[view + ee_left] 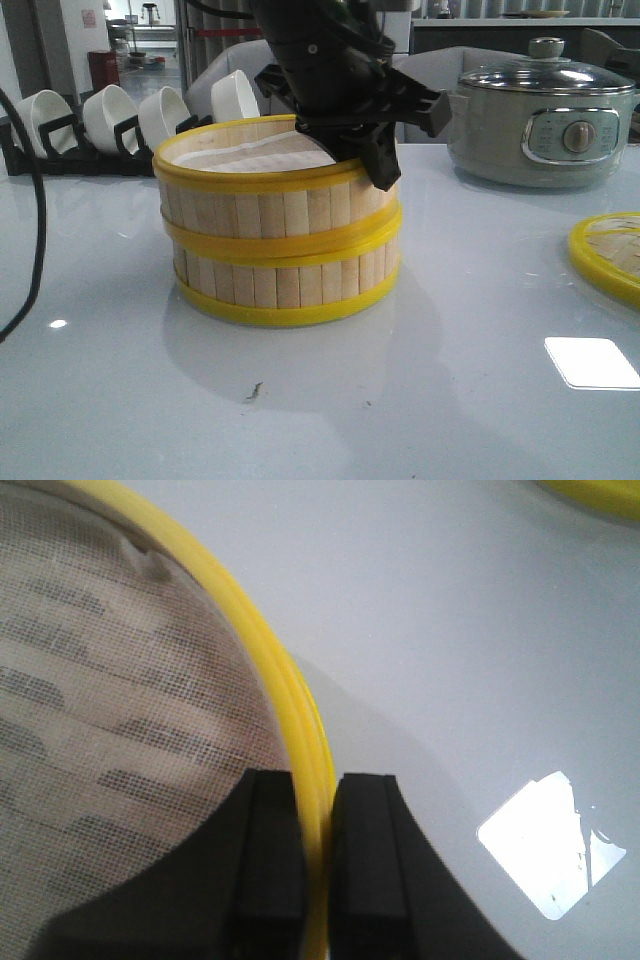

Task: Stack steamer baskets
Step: 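Carry the basket with the left gripper onto the middle basket, then open the left gripper and raise it off the stacked basket, then move the right gripper over the woven bamboo lid, then grasp the lid's center knob with the right gripper and lift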

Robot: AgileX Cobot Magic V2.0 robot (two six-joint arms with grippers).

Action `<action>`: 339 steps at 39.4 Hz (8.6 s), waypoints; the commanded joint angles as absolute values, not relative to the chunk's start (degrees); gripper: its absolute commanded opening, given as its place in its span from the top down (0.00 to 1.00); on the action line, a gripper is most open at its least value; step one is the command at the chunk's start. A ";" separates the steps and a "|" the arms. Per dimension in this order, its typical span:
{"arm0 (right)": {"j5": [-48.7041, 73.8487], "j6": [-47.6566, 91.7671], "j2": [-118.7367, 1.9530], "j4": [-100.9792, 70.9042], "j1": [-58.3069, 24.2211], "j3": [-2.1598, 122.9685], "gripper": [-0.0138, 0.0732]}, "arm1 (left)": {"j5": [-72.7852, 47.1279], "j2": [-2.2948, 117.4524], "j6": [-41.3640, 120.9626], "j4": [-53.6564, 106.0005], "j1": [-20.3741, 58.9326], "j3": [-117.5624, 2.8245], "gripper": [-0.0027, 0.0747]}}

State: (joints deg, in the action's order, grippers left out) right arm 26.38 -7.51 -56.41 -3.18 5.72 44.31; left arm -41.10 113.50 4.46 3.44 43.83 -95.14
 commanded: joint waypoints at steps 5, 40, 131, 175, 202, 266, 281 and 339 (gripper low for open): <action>21.95 -7.47 -55.89 -2.97 5.71 46.49 0.26 | -36.16 110.48 4.49 4.65 44.69 -97.28 0.85; 21.95 -7.47 -55.89 -2.97 5.71 46.49 0.26 | -34.85 110.48 4.49 6.01 44.69 -97.28 0.52; 23.60 -7.47 -55.89 -2.97 5.71 46.49 0.26 | -19.74 35.56 -2.84 2.86 12.73 -45.63 0.85; 24.98 -7.47 -55.89 -2.97 5.71 46.49 0.73 | -16.69 25.94 -3.11 2.52 12.73 -30.55 0.85; 25.49 -2.00 -55.96 -2.97 5.71 46.49 0.52 | -16.69 25.94 -3.11 2.52 12.73 -30.55 0.85; 41.33 -1.81 -101.64 0.00 11.83 80.29 0.43 | -16.69 25.94 -3.11 2.52 12.73 -30.55 0.85; 38.71 -1.81 -104.78 0.00 12.15 80.29 0.43 | -16.60 25.94 -3.11 2.52 12.73 -30.55 0.85; 40.33 -1.86 -107.21 0.00 11.17 81.33 0.78 | -16.60 25.94 -3.11 2.52 12.73 -30.55 0.85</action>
